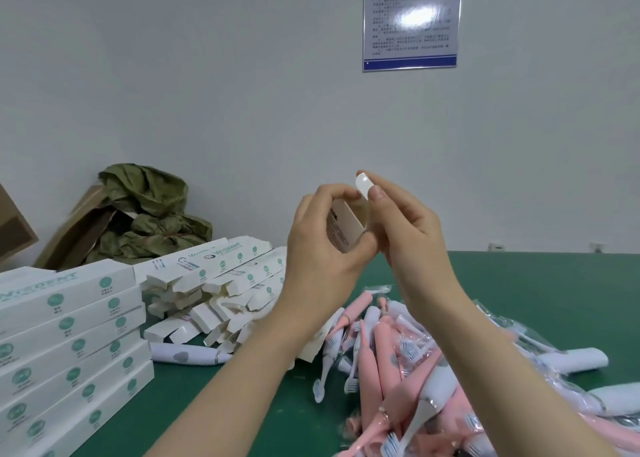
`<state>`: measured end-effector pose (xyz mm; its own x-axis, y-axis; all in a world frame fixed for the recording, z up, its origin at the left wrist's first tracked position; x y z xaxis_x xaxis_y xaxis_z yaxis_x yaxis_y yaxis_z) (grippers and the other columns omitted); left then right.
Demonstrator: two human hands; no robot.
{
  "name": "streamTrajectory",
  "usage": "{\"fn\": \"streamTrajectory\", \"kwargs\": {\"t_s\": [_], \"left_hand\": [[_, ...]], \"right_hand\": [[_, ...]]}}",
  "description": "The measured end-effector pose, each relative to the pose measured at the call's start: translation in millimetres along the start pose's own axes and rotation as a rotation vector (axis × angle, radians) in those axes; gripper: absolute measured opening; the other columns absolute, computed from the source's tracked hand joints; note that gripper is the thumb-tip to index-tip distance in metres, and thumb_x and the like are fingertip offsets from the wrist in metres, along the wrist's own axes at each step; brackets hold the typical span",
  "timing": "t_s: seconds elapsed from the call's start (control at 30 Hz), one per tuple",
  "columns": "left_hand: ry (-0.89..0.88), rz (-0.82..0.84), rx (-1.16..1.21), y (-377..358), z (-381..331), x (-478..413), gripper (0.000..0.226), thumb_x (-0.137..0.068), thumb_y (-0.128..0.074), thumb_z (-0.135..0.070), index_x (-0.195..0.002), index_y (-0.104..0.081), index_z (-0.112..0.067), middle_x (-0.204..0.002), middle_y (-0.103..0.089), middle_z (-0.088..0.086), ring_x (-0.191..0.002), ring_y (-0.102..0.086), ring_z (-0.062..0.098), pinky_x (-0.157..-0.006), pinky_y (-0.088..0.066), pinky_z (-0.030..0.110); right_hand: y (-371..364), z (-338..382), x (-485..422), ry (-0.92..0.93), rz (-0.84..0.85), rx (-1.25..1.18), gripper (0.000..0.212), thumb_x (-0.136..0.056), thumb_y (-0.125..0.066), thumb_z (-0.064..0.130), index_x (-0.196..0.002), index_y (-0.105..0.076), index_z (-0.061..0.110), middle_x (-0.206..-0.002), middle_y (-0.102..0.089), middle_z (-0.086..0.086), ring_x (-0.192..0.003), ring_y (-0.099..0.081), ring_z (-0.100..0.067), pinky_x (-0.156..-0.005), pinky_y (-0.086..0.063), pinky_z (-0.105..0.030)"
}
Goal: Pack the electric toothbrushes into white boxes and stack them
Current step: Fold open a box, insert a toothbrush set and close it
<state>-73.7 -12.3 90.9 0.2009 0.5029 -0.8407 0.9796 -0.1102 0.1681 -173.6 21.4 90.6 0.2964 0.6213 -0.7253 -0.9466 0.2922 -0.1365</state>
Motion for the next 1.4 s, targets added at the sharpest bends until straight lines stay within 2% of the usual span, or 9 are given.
{"fn": "streamTrajectory", "kwargs": {"t_s": [0.13, 0.27, 0.43, 0.6, 0.8, 0.87, 1.1, 1.3, 1.4], "left_hand": [[0.114, -0.153, 0.117, -1, 8, 8, 0.017, -0.071, -0.058, -0.028, -0.087, -0.052, -0.030, -0.094, -0.059, -0.004, -0.072, -0.048, 0.009, -0.069, -0.041, 0.025], [0.040, -0.151, 0.064, 3, -4, 8, 0.022, -0.072, -0.065, -0.025, -0.091, -0.054, -0.028, -0.095, -0.058, -0.007, -0.083, -0.054, 0.006, -0.074, -0.045, 0.023], [-0.027, -0.181, -0.032, 14, -15, 5, 0.048, -0.064, -0.082, -0.019, -0.101, -0.056, -0.034, -0.093, -0.061, -0.011, -0.085, -0.058, 0.002, -0.071, -0.048, 0.019], [0.045, -0.184, -0.028, 13, -4, 4, 0.047, -0.063, -0.084, -0.016, -0.102, -0.059, -0.024, -0.094, -0.063, -0.018, -0.089, -0.058, -0.006, -0.079, -0.049, 0.016], [0.031, -0.196, -0.041, 17, 3, 2, 0.045, -0.065, -0.081, -0.011, -0.099, -0.056, -0.028, -0.092, -0.061, -0.021, -0.092, -0.056, -0.009, -0.074, -0.043, 0.004], [0.026, -0.190, -0.042, 17, 5, 3, 0.044, -0.065, -0.080, -0.010, -0.098, -0.056, -0.026, -0.090, -0.062, -0.019, -0.089, -0.057, -0.008, -0.071, -0.041, 0.002], [0.002, -0.193, -0.050, 14, 6, 4, 0.041, -0.065, -0.072, -0.033, -0.103, -0.063, -0.023, -0.085, -0.063, -0.021, -0.083, -0.059, -0.006, -0.069, -0.044, 0.004], [0.143, -0.014, -0.158, -13, 29, 6, 0.062, -0.069, -0.080, -0.033, -0.122, -0.050, -0.022, -0.111, -0.062, -0.008, -0.105, -0.057, 0.010, -0.083, -0.044, 0.021], [0.169, -0.026, -0.228, -6, 34, 4, 0.049, -0.065, -0.078, -0.045, -0.105, -0.058, -0.026, -0.092, -0.066, -0.009, -0.088, -0.060, 0.014, -0.074, -0.051, 0.034]], "right_hand": [[-3, -7, 1, -0.043, 0.010, 0.013, 0.029, -0.098, -0.048, 0.019, -0.087, -0.071, 0.032, -0.077, -0.066, 0.006, -0.078, -0.062, -0.005, -0.077, -0.051, -0.020], [-2, -2, 1, 0.019, -0.021, 0.093, 0.027, -0.098, -0.048, 0.017, -0.099, -0.063, 0.040, -0.095, -0.072, 0.020, -0.097, -0.065, 0.002, -0.084, -0.051, -0.016], [1, 13, 3, 0.141, -0.034, 0.290, 0.027, -0.093, -0.047, 0.026, -0.109, -0.065, 0.040, -0.089, -0.068, 0.028, -0.092, -0.063, 0.006, -0.079, -0.049, -0.013], [1, 10, 8, 0.200, -0.061, 0.538, 0.033, -0.099, -0.044, 0.018, -0.129, -0.058, 0.019, -0.092, -0.072, -0.006, -0.082, -0.056, -0.006, -0.070, -0.042, -0.010], [-14, 5, 10, 0.271, 0.051, 0.725, 0.053, -0.095, -0.029, 0.034, -0.141, -0.042, 0.012, -0.112, -0.064, -0.011, -0.092, -0.049, -0.005, -0.076, -0.031, -0.001], [-16, 4, 9, 0.293, 0.101, 0.794, 0.054, -0.095, -0.029, 0.035, -0.141, -0.042, 0.011, -0.118, -0.063, -0.012, -0.103, -0.046, -0.008, -0.077, -0.029, -0.004], [-12, 5, 5, 0.303, 0.122, 0.882, 0.049, -0.097, -0.034, 0.031, -0.136, -0.048, 0.007, -0.102, -0.065, -0.005, -0.084, -0.051, -0.012, -0.073, -0.030, -0.003], [11, -8, -2, 0.180, 0.016, 0.834, 0.022, -0.097, -0.050, 0.013, -0.100, -0.065, -0.002, -0.069, -0.062, -0.013, -0.069, -0.047, -0.019, -0.059, -0.037, -0.020], [12, -8, 2, 0.178, -0.092, 0.724, 0.018, -0.093, -0.058, 0.016, -0.106, -0.069, 0.009, -0.079, -0.067, 0.004, -0.077, -0.057, -0.005, -0.065, -0.040, -0.008]]}}
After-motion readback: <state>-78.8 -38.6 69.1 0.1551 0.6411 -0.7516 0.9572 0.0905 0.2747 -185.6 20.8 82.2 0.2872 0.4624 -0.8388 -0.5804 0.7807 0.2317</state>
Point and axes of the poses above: each hand's wrist, its own x-axis away from the middle knuckle, its own y-axis out of the back of the hand, z = x × y, the point moved 8 cm from there along -x, towards the middle knuckle
